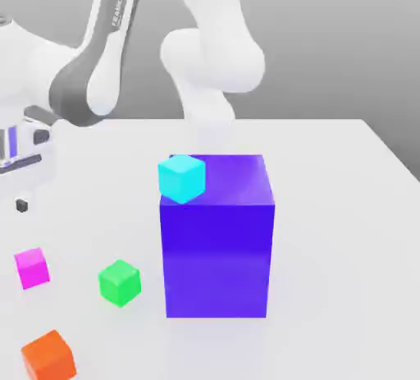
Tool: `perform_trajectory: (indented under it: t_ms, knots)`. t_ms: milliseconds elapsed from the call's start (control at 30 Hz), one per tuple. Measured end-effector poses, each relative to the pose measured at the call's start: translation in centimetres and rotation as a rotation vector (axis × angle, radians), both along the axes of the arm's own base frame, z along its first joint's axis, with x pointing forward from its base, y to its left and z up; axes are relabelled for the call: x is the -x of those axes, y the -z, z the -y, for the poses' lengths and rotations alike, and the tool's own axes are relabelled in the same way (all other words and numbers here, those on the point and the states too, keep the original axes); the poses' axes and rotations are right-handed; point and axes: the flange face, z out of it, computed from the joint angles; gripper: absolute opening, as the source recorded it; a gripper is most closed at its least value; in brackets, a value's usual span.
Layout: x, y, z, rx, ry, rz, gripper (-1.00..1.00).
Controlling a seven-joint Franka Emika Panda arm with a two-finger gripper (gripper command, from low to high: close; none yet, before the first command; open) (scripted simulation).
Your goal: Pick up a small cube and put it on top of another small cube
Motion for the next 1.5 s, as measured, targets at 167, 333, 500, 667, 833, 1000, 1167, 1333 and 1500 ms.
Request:
perform_trajectory:
  t_ms: [167,333,500,667,833,1000,1167,1333,1500]
  knots:
    - [3.3,4.9,0.6,-0.09,0.259,0.002,0.0]
    - [3.7,9.8,0.7,-0.102,0.296,0.005,0.0]
    - [3.8,11.5,0.7,-0.102,0.295,0.002,-1.0]
    - [3.7,10.8,0.7,-0.101,0.297,0.005,-1.0]
    - [3.8,6.1,0.7,-0.101,0.296,0.004,-1.0]
    - [1.7,2.8,-2.4,-0.106,0.153,0.015,-1.0]
    - [-0.2,0.6,-6.5,-0.107,-0.027,0.017,-1.0]
    - [-0.8,-0.5,-10.1,-0.104,-0.186,0.008,-1.0]
    - [-0.7,-0.6,-13.7,-0.099,-0.347,-0.014,-1.0]
